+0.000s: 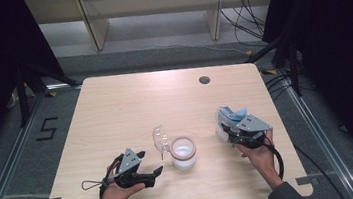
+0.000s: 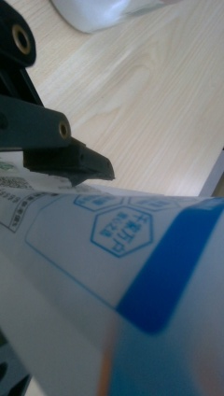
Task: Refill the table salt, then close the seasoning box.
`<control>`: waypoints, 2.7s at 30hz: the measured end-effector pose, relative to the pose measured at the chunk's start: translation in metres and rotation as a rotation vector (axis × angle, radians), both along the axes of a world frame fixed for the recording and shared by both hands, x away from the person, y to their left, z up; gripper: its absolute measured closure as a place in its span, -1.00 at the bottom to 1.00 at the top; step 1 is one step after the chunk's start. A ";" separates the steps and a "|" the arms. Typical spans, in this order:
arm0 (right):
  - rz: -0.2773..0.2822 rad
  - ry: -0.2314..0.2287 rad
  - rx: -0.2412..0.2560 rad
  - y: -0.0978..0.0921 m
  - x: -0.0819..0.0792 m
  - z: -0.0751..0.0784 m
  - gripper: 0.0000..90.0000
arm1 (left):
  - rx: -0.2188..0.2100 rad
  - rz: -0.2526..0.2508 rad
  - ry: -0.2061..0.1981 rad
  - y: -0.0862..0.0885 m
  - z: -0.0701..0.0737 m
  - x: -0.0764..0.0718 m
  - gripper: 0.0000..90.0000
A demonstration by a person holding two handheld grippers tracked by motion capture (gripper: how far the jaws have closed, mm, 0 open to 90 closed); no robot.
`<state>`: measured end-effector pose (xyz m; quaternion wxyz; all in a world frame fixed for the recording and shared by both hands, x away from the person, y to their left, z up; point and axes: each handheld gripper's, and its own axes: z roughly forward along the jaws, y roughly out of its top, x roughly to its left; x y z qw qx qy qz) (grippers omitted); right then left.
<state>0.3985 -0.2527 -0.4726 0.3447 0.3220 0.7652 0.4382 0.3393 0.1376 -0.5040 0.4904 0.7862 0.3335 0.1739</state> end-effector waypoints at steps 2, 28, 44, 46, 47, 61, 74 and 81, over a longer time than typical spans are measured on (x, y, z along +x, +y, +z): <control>-0.012 -0.013 0.020 -0.001 -0.002 0.002 0.11 | 0.001 -0.004 -0.002 0.000 0.000 0.000 -0.63; -0.059 0.050 0.149 -0.021 -0.033 0.014 -0.23 | 0.003 0.010 0.001 0.000 0.000 0.000 -0.63; -0.032 0.120 0.163 -0.027 -0.051 0.012 -0.27 | -0.007 0.016 -0.003 0.002 0.000 -0.001 -0.63; -0.038 0.140 0.174 -0.026 -0.053 0.011 -0.28 | -0.007 0.021 0.001 0.003 0.000 -0.001 -0.63; -0.036 0.142 0.176 -0.026 -0.054 0.009 -0.29 | -0.005 0.023 0.000 0.004 0.000 -0.001 -0.63; -0.023 0.196 0.173 -0.030 -0.067 0.003 -0.32 | -0.009 0.046 0.003 0.006 0.001 -0.002 -0.63; -0.017 0.233 0.171 -0.033 -0.082 0.000 -0.35 | -0.016 0.054 0.002 0.005 0.001 -0.001 -0.63; -0.024 0.255 0.166 -0.038 -0.090 -0.003 -0.37 | 0.005 0.062 -0.003 0.005 0.003 0.001 -0.62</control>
